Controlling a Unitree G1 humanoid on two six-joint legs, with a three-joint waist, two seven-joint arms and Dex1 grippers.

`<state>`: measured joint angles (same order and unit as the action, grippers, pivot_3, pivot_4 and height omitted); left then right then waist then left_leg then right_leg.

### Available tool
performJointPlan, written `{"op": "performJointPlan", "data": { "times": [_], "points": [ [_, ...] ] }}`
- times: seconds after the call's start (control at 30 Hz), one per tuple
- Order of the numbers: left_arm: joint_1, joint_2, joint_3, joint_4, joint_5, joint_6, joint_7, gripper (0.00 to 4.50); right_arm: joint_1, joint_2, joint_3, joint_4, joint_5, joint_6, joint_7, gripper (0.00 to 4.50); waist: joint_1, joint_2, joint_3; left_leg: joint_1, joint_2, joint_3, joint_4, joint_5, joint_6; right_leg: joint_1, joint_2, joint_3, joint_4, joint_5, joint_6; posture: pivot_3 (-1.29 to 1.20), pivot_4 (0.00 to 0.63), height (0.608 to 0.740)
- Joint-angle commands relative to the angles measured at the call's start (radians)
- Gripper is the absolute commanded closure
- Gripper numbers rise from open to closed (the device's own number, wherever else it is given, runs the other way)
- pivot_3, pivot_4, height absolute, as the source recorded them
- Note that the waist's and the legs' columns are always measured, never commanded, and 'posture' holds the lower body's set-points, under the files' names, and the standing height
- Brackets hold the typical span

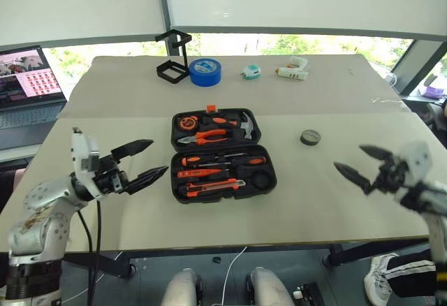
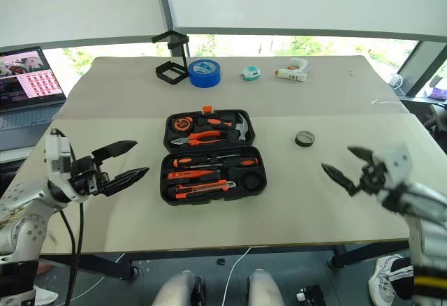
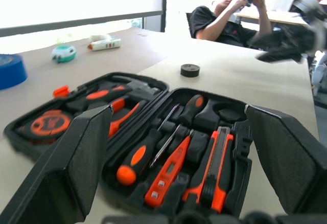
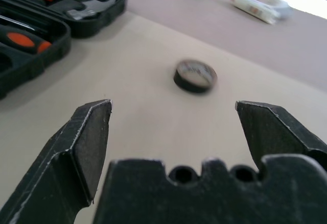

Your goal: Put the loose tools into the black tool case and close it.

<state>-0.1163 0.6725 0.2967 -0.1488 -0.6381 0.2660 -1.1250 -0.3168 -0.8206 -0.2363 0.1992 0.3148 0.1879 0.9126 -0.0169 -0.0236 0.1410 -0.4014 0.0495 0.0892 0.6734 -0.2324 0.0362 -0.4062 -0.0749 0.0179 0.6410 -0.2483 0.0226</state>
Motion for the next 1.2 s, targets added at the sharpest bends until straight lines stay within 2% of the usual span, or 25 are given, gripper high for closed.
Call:
{"op": "performJointPlan", "data": {
  "times": [0.03, 0.13, 0.23, 0.43, 0.53, 0.63, 0.67, 0.7, 0.83, 0.87, 0.9, 1.0, 1.07, 1.13, 1.2],
  "points": [
    [0.003, 0.019, -0.043, 0.020, 0.064, -0.066, -0.040, 0.05, -0.254, -0.013, 0.170, 0.234, -0.137, 0.019, 0.072, 0.00, -0.001, -0.001, 0.001, -0.001, -0.001, 0.000, -0.003, 0.000, 0.000, -0.001, 0.000, 0.000, -0.001, 0.000, 0.000, 0.00, 0.150, 0.740],
    [-0.019, -0.003, -0.057, 0.018, 0.058, -0.075, -0.028, 0.05, -0.431, 0.014, 0.285, 0.427, -0.234, -0.004, 0.120, 0.00, 0.009, -0.001, 0.001, -0.004, -0.001, 0.000, -0.006, 0.000, 0.000, -0.006, 0.000, -0.002, 0.000, -0.001, -0.001, 0.00, 0.150, 0.740],
    [-0.035, -0.016, -0.074, -0.010, 0.055, -0.075, -0.018, 0.05, -0.599, 0.060, 0.383, 0.652, -0.349, -0.022, 0.099, 0.00, 0.012, -0.001, 0.001, -0.014, -0.001, 0.000, -0.006, 0.001, -0.001, -0.017, 0.000, -0.002, 0.001, 0.000, -0.001, 0.00, 0.150, 0.740],
    [-0.033, -0.022, -0.081, -0.052, 0.047, -0.063, -0.007, 0.05, -0.728, 0.107, 0.441, 0.875, -0.437, -0.088, 0.100, 0.00, 0.012, -0.001, 0.001, -0.020, -0.002, 0.002, -0.006, 0.001, -0.002, -0.019, -0.003, -0.003, -0.002, 0.000, 0.000, 0.00, 0.150, 0.740],
    [-0.027, -0.022, -0.087, -0.068, 0.050, -0.063, -0.005, 0.00, -0.752, 0.133, 0.439, 0.934, -0.449, -0.096, 0.099, 0.75, 0.004, -0.001, 0.001, -0.020, -0.002, 0.002, -0.006, 0.001, -0.002, -0.019, -0.002, -0.003, -0.003, 0.000, 0.001, 0.00, 0.150, 0.740],
    [-0.025, -0.016, -0.084, -0.079, 0.044, -0.056, -0.003, 0.00, -0.771, 0.148, 0.434, 0.977, -0.465, -0.121, 0.085, 1.80, 0.002, -0.001, 0.001, -0.019, -0.002, 0.002, -0.006, 0.001, -0.002, -0.019, -0.002, -0.003, -0.001, 0.001, 0.001, 0.00, 0.150, 0.740],
    [-0.024, -0.015, -0.082, -0.083, 0.042, -0.053, -0.002, 0.00, -0.775, 0.151, 0.434, 0.986, -0.468, -0.129, 0.085, 2.02, 0.001, -0.001, 0.001, -0.018, -0.002, 0.002, -0.006, 0.002, -0.002, -0.018, -0.002, -0.003, 0.000, 0.001, 0.001, 0.00, 0.150, 0.740],
    [-0.024, -0.013, -0.081, -0.085, 0.041, -0.051, -0.002, 0.00, -0.778, 0.153, 0.434, 0.993, -0.471, -0.135, 0.085, 2.50, 0.001, -0.001, 0.001, -0.018, -0.002, 0.002, -0.006, 0.002, -0.003, -0.018, -0.001, -0.003, 0.000, 0.001, 0.001, 0.00, 0.150, 0.740],
    [-0.023, -0.011, -0.081, -0.093, 0.038, -0.046, 0.000, 0.00, -0.788, 0.162, 0.429, 1.017, -0.479, -0.163, 0.068, 3.76, 0.000, -0.001, 0.001, -0.018, -0.002, 0.002, -0.006, 0.002, -0.003, -0.018, -0.002, -0.003, 0.000, 0.001, 0.001, 0.00, 0.150, 0.740],
    [-0.022, -0.010, -0.081, -0.095, 0.037, -0.045, 0.000, 0.00, -0.790, 0.163, 0.426, 1.019, -0.479, -0.172, 0.066, 4.21, 0.000, -0.001, 0.001, -0.018, -0.002, 0.002, -0.006, 0.002, -0.003, -0.018, -0.002, -0.003, 0.001, 0.001, 0.001, 0.00, 0.150, 0.740],
    [-0.021, -0.010, -0.081, -0.097, 0.037, -0.045, 0.001, 0.00, -0.793, 0.163, 0.424, 1.020, -0.478, -0.184, 0.066, 4.44, 0.000, -0.001, 0.001, -0.018, -0.002, 0.002, -0.006, 0.002, -0.003, -0.018, -0.002, -0.003, 0.001, 0.001, 0.001, 0.00, 0.150, 0.740],
    [-0.017, -0.007, -0.080, -0.099, 0.036, -0.046, -0.002, 0.00, -0.803, 0.165, 0.402, 1.004, -0.452, -0.225, 0.124, 4.44, 0.000, -0.001, 0.002, -0.018, -0.002, 0.002, -0.006, 0.002, -0.003, -0.018, -0.001, -0.003, 0.001, 0.001, 0.001, 0.00, 0.150, 0.740],
    [-0.013, -0.002, -0.079, -0.099, 0.036, -0.049, -0.006, 0.00, -0.811, 0.170, 0.383, 0.959, -0.410, -0.228, 0.254, 4.44, 0.000, 0.000, 0.002, -0.018, -0.002, 0.002, -0.006, 0.002, -0.003, -0.018, -0.002, -0.003, 0.001, 0.001, 0.001, 0.00, 0.150, 0.740],
    [-0.003, 0.008, -0.076, -0.100, 0.041, -0.056, -0.016, 0.00, -0.806, 0.183, 0.375, 0.798, -0.328, -0.096, 0.446, 4.44, -0.001, 0.000, 0.002, -0.018, -0.002, 0.002, -0.006, 0.002, -0.003, -0.018, -0.002, -0.003, 0.001, 0.001, 0.001, 0.00, 0.150, 0.740],
    [0.012, 0.019, -0.078, -0.099, 0.051, -0.069, -0.028, 0.00, -0.763, 0.185, 0.392, 0.531, -0.225, 0.166, 0.583, 4.44, -0.007, 0.001, 0.003, -0.017, 0.000, 0.000, -0.006, 0.002, -0.003, -0.019, -0.001, -0.002, 0.002, 0.001, 0.002, 0.00, 0.150, 0.740]
  ]
}}
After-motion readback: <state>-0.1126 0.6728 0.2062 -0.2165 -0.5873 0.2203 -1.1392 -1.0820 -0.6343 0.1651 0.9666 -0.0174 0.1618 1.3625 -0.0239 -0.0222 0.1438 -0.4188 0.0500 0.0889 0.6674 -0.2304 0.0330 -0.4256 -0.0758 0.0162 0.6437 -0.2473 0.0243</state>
